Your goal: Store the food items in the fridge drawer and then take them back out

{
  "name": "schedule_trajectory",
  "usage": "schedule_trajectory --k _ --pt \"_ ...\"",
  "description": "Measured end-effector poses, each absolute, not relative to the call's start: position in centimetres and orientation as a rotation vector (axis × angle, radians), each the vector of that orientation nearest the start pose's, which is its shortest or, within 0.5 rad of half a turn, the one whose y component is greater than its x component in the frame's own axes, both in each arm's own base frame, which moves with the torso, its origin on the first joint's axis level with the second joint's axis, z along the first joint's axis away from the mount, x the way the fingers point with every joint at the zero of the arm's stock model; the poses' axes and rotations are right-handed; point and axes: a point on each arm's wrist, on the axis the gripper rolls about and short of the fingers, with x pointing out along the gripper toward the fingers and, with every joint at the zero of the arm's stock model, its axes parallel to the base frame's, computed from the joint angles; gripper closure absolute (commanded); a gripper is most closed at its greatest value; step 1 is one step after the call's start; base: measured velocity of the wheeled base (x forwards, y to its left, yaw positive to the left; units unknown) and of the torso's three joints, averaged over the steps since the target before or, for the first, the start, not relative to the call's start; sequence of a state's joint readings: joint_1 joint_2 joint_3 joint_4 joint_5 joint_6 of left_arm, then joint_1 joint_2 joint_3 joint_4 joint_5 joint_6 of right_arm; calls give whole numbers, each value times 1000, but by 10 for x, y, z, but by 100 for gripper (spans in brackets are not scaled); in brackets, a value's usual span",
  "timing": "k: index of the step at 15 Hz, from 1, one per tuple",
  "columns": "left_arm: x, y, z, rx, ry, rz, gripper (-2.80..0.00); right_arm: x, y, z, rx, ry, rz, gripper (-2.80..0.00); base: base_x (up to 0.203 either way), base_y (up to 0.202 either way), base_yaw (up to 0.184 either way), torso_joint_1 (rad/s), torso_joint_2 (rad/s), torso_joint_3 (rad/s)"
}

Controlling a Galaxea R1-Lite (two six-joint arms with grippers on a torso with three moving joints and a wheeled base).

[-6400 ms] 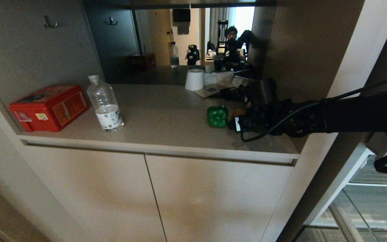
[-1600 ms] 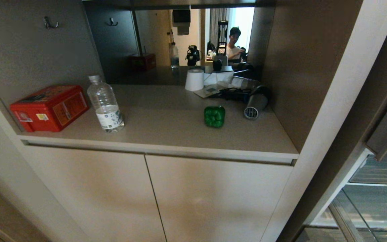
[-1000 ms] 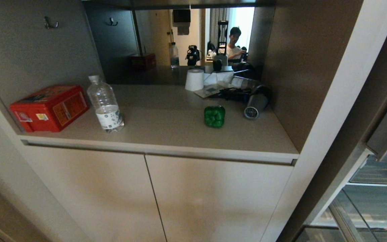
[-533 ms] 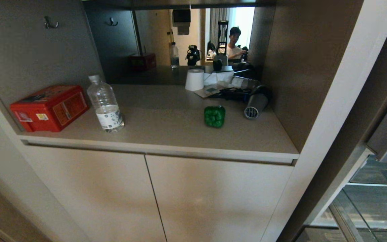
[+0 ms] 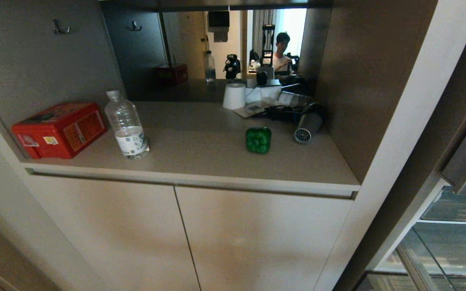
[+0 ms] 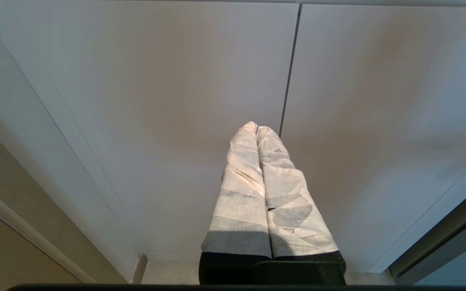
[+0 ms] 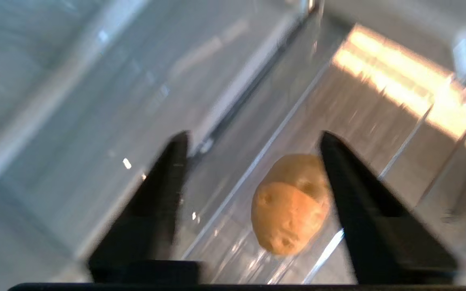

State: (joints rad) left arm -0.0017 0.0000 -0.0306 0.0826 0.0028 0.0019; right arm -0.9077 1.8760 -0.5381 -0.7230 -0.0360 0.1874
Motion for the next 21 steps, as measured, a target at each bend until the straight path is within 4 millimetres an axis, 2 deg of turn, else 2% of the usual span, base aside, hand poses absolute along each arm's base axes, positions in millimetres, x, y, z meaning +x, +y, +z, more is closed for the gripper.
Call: schedule_trajectory --k 2,5,8,13,17,19,21 --pt "-25 0 75 2 52 1 0 166 -212 96 413 430 -952 0 0 0 0 0 0 0" --pt "-25 0 75 2 52 1 0 141 -178 124 373 345 -911 0 0 0 0 0 0 0" --pt "-25 0 75 2 52 1 0 120 -138 137 339 313 -837 0 0 0 0 0 0 0" --pt "-25 0 75 2 52 1 0 111 -59 129 268 377 -449 0 0 0 0 0 0 0" --pt "-25 0 75 2 52 1 0 97 -5 121 179 381 -15 0 0 0 0 0 0 0" --pt "-25 0 75 2 52 1 0 89 19 125 152 365 240 0 0 0 0 0 0 0" --pt "-25 0 75 2 52 1 0 86 41 137 160 344 468 0 0 0 0 0 0 0"
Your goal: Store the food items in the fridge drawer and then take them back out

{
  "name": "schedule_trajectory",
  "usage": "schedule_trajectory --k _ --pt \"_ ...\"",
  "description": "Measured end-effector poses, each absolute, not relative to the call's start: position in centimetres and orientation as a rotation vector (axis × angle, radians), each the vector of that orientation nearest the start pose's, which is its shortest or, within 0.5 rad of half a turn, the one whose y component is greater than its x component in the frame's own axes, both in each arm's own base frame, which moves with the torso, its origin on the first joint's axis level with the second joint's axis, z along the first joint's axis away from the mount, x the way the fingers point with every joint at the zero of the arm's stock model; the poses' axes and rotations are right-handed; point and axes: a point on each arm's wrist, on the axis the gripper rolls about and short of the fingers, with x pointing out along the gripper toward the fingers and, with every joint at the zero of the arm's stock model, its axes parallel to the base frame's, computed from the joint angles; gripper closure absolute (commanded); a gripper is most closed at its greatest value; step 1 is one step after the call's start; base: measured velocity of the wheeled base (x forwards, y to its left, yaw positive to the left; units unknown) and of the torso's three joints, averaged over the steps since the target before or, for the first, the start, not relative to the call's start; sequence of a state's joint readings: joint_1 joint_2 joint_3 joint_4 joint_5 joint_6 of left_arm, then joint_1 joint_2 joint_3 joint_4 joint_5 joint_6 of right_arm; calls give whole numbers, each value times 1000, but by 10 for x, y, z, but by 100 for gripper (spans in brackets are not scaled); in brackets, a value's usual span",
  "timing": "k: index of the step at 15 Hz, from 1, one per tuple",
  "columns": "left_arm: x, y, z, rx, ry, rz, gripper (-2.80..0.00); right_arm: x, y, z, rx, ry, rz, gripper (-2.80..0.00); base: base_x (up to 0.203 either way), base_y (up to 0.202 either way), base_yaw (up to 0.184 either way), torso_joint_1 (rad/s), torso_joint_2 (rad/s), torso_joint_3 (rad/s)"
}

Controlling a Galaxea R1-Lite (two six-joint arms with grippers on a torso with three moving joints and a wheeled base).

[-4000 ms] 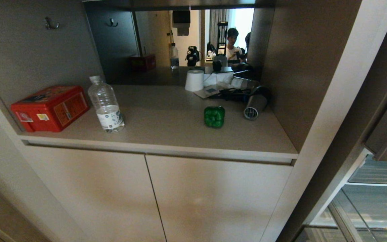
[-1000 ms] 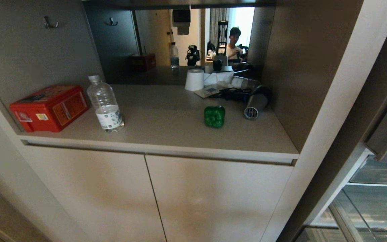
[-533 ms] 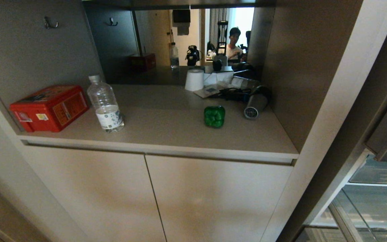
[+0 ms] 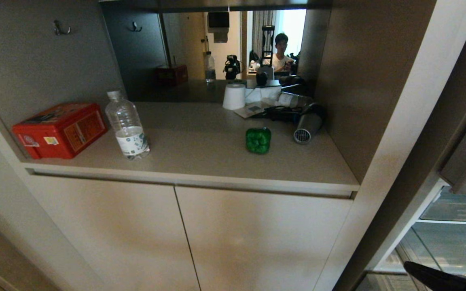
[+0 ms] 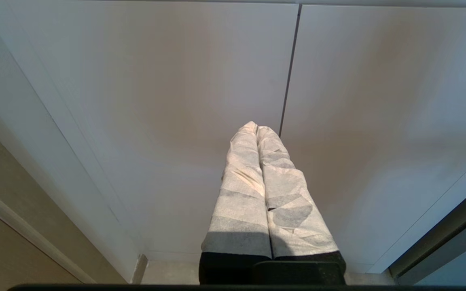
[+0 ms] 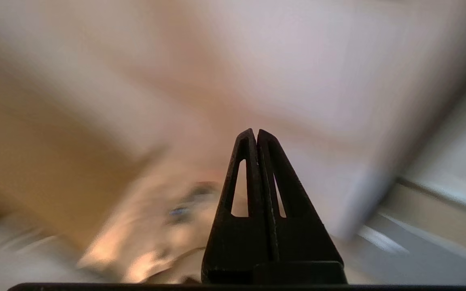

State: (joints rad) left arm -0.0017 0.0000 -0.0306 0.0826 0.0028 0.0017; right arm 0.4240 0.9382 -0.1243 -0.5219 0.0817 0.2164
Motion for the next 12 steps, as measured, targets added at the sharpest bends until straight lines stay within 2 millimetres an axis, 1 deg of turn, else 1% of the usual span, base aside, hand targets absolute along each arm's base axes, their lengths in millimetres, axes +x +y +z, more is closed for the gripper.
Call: schedule_trajectory --k 1,3,4,6,7,9,12 --pt "-25 0 75 2 52 1 0 88 53 148 178 333 564 0 0 0 0 0 0 0" --pt "-25 0 76 2 52 1 0 100 79 174 206 317 688 0 0 0 0 0 0 0" --pt "-25 0 75 2 52 1 0 110 95 187 211 305 719 0 0 0 0 0 0 0" --pt "-25 0 75 2 52 1 0 133 129 215 220 257 720 0 0 0 0 0 0 0" --pt "-25 0 76 2 51 1 0 145 145 227 225 235 706 -280 0 0 0 0 0 0" --pt "-25 0 75 2 52 1 0 170 176 239 222 209 675 -280 0 0 0 0 0 0" --pt "-25 0 75 2 52 1 0 211 213 243 196 174 595 -280 0 0 0 0 0 0"
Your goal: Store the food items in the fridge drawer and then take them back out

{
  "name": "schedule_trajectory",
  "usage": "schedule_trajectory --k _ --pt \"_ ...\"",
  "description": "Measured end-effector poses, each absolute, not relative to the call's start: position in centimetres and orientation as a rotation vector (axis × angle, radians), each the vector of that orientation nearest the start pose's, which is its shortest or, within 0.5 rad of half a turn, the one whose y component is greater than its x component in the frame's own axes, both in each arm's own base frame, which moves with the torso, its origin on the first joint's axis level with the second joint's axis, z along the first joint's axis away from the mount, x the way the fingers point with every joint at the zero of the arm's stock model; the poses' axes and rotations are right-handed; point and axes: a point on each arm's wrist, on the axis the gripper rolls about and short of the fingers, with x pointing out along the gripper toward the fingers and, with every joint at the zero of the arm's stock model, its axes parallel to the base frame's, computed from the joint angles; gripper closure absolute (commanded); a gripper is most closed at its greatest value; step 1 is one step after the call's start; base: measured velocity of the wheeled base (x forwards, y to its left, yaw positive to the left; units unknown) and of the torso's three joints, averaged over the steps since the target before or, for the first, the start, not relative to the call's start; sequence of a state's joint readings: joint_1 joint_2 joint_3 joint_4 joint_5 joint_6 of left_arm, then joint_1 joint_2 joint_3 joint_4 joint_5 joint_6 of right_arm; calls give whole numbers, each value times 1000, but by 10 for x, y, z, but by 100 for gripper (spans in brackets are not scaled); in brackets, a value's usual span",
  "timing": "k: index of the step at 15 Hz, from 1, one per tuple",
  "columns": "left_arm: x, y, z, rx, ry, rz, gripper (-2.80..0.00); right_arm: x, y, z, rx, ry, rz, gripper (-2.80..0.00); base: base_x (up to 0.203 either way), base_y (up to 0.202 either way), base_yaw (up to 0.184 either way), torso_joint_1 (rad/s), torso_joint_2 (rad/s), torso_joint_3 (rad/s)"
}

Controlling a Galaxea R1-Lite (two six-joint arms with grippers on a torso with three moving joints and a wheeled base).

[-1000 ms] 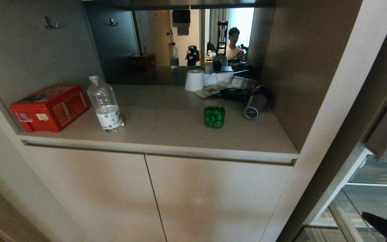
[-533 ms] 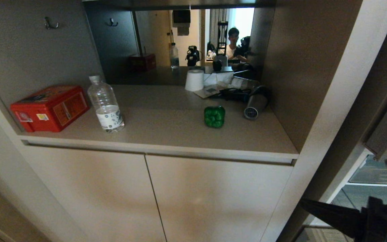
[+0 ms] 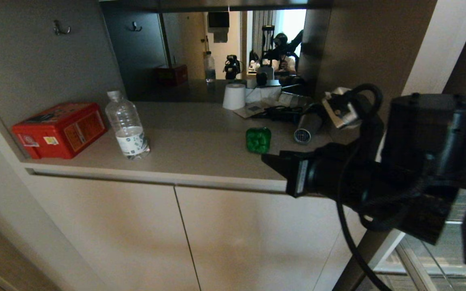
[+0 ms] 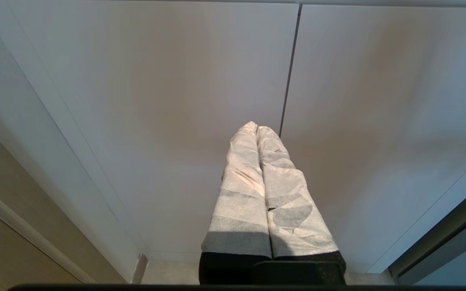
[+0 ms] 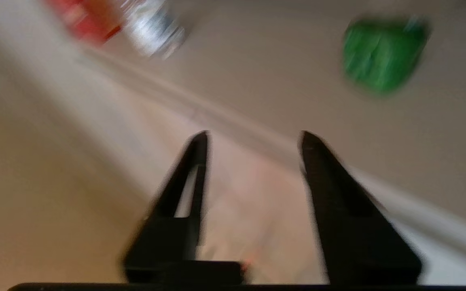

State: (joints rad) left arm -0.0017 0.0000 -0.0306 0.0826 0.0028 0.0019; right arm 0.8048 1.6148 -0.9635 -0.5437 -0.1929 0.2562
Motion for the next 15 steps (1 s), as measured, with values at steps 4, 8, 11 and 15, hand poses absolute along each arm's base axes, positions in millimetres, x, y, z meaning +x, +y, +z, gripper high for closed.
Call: schedule_trajectory --k 4,8,11,15 --pt "-25 0 75 2 52 1 0 282 247 233 163 30 398 -280 0 0 0 0 0 0" --pt "-25 0 75 2 52 1 0 350 272 213 116 -176 237 -280 0 0 0 0 0 0" --pt "-25 0 75 2 52 1 0 384 282 207 102 -307 131 -280 0 0 0 0 0 0" --pt "-25 0 75 2 52 1 0 420 281 192 74 -328 77 -280 0 0 0 0 0 0"
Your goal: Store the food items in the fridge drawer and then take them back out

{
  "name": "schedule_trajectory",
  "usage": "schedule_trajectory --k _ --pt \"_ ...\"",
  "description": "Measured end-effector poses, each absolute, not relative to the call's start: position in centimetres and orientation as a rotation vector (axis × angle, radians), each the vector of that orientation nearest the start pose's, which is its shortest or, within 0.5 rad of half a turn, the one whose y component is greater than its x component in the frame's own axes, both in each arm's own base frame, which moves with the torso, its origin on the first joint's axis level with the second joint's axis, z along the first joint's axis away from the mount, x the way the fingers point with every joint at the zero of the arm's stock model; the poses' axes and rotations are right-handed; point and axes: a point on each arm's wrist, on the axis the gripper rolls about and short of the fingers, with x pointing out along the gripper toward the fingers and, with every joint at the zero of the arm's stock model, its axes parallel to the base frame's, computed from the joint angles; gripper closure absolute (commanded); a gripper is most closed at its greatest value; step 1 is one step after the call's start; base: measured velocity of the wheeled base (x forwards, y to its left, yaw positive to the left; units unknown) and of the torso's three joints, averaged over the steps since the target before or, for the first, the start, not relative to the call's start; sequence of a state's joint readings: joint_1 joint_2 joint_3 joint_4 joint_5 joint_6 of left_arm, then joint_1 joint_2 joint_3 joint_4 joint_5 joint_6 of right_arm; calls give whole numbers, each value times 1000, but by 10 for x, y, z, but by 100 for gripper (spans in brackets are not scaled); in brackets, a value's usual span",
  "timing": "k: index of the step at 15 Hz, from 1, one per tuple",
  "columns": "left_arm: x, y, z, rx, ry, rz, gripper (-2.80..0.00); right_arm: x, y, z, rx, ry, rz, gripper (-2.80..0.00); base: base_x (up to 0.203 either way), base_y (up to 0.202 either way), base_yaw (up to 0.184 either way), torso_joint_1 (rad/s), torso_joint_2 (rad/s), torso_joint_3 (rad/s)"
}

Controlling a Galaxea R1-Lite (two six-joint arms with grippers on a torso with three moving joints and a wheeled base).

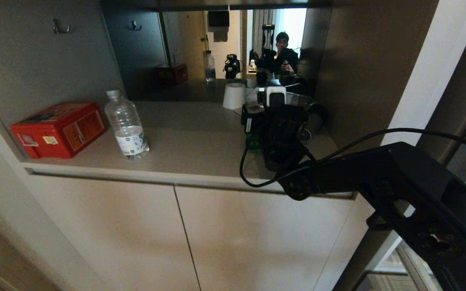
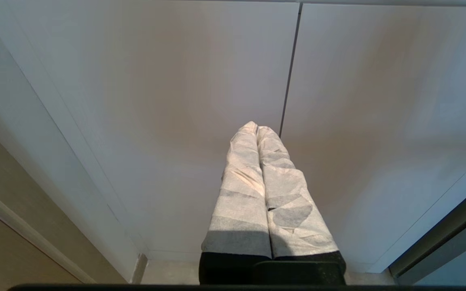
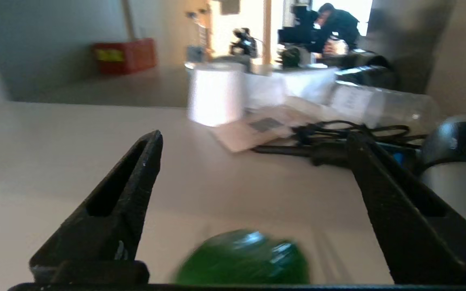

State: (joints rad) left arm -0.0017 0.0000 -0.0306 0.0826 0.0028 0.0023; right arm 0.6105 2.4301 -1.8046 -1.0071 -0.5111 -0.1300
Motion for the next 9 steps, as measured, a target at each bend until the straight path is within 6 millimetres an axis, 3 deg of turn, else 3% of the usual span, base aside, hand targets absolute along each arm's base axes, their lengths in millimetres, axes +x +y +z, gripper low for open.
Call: schedule_trajectory --k 4,9 --pt "-25 0 75 2 52 1 0 439 277 175 14 -255 73 -280 0 0 0 0 0 0" --pt "-25 0 75 2 52 1 0 441 273 174 -34 -167 96 -280 0 0 0 0 0 0"
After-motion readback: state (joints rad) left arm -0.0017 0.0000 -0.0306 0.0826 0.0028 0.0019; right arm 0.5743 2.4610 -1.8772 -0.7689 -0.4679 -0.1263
